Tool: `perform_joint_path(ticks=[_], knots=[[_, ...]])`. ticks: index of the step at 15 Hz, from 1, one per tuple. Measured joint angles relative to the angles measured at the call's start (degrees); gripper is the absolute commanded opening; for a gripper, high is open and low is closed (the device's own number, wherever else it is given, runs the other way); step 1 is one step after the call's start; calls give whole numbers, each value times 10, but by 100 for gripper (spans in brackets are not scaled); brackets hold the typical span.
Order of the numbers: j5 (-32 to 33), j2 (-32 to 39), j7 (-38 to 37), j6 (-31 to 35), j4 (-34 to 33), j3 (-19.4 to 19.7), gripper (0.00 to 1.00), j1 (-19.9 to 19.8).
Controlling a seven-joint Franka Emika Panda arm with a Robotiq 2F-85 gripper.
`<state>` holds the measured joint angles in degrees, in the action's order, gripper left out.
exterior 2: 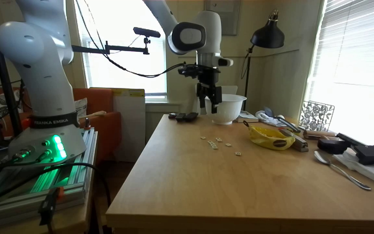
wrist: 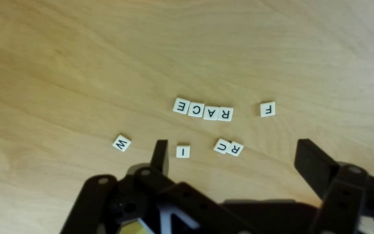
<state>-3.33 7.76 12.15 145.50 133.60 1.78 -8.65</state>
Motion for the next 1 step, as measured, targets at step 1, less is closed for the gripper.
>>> perform_joint_path(ticks=[1], knots=[[0,0,0,0,0,0,100,0]])
